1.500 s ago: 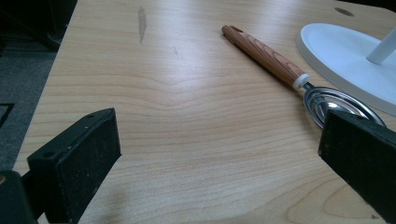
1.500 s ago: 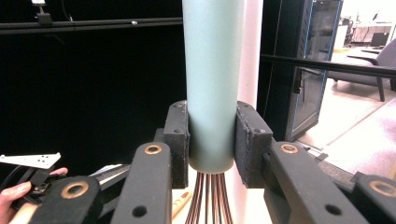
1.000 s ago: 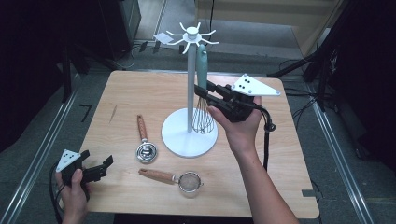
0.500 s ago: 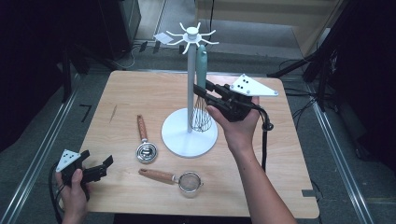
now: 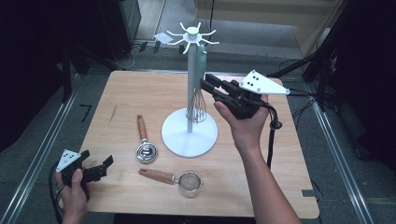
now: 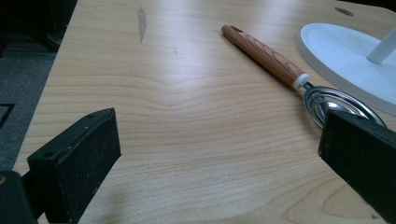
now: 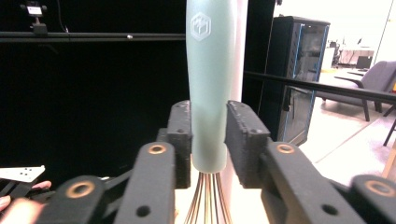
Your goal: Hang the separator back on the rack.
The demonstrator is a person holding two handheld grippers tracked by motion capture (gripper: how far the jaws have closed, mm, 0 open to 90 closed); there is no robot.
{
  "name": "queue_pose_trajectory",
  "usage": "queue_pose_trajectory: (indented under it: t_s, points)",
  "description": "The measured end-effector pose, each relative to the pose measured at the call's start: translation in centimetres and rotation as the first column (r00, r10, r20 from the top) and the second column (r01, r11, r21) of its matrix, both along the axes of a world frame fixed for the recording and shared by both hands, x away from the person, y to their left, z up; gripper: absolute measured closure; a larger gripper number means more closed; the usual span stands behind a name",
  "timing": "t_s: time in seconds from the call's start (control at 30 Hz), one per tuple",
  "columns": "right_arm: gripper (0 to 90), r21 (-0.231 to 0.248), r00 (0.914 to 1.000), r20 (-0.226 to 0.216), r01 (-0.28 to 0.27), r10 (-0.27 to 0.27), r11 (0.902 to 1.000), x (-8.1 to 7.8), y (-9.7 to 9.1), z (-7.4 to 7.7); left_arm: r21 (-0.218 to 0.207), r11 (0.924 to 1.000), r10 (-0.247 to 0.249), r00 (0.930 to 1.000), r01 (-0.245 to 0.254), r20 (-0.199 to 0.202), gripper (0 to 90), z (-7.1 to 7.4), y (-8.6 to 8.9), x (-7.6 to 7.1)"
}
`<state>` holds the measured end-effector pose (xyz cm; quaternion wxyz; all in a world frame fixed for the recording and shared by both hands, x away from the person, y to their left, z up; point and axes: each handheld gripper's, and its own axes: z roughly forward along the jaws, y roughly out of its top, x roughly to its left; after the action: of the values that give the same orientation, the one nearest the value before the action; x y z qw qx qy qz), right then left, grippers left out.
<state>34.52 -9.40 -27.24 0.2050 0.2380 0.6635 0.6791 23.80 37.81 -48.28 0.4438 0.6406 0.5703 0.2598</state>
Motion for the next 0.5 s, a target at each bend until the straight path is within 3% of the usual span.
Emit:
queue_pose_trajectory:
  t_s: [0.03, 0.13, 0.5]
  points:
    - [77.4, 0.0, 1.0, 0.0, 0.0, 0.0, 1.0, 0.0, 0.0, 0.0, 0.0, 1.0, 0.0, 1.0, 0.0, 0.0, 0.0, 0.0, 0.0, 0.0]
    - [90.0, 0.002, 0.9998, 0.008, 0.017, -0.017, 0.9999, 0.1, -0.1, 0.3, 0.0, 1.0, 0.002, 1.0, -0.002, 0.0, 0.0, 0.0, 0.0, 0.0]
    - [90.0, 0.029, 0.9918, 0.041, 0.12, -0.121, 0.9923, 0.5, 0.6, 1.6, 0.0, 1.0, 0.003, 1.0, -0.003, -0.001, 0.0, 0.0, 0.0, 0.0]
